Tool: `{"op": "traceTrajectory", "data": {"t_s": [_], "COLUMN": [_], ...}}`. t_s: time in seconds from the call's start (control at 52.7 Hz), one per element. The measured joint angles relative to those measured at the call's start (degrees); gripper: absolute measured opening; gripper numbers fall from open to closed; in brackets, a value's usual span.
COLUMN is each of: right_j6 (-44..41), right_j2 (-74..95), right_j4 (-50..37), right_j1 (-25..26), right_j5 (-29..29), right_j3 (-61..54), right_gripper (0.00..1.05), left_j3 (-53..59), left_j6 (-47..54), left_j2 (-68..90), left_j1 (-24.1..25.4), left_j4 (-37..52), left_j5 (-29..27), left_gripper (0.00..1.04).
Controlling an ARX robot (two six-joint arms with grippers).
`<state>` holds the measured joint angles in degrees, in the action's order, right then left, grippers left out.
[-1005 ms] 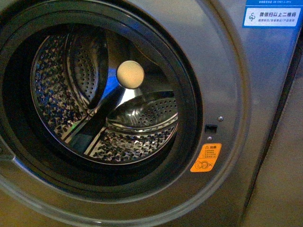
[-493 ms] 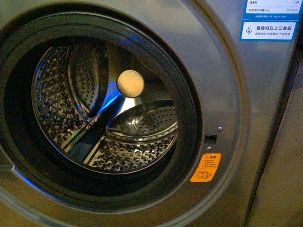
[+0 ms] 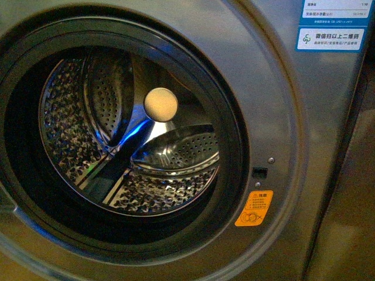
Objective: Put clothes into washing machine
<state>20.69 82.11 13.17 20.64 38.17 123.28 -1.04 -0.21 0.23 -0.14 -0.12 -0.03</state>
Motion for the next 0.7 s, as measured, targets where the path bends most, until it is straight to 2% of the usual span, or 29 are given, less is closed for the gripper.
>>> {"op": "traceTrajectory", "data": {"t_s": [0.152,0.304,0.493,0.569,0.702], "right_j6": [-6.19,-9.90,-10.27,-12.15,-13.42], "right_j2": [-1.77,-3.82,-5.33,-4.76,-3.17], "right_j4": [4.24,4.96,4.31,-2.32,-2.95], "right_j1": [-15.41,-24.76,-24.90,-29.79,-33.11], "right_j5": [-6.16,-11.10,-6.29,-11.76,-11.89], "right_j3": [-5.70,-10.80,-14.10,-17.88,-19.82], "right_gripper": [0.03,0.03,0.03,0.03,0.03], "left_j3": [0.00,0.00,0.00,0.00,0.00], "left_j6": [0.00,0.00,0.00,0.00,0.00], "left_j2": [0.00,0.00,0.00,0.00,0.00], "left_j1": [0.00,0.00,0.00,0.00,0.00], "left_j4": [0.00,0.00,0.02,0.00,0.00], "left_j5": [0.00,0.02,0.02,0.00,0.04], "left_gripper": [0.98,0.98,0.98,0.98,0.98]}}
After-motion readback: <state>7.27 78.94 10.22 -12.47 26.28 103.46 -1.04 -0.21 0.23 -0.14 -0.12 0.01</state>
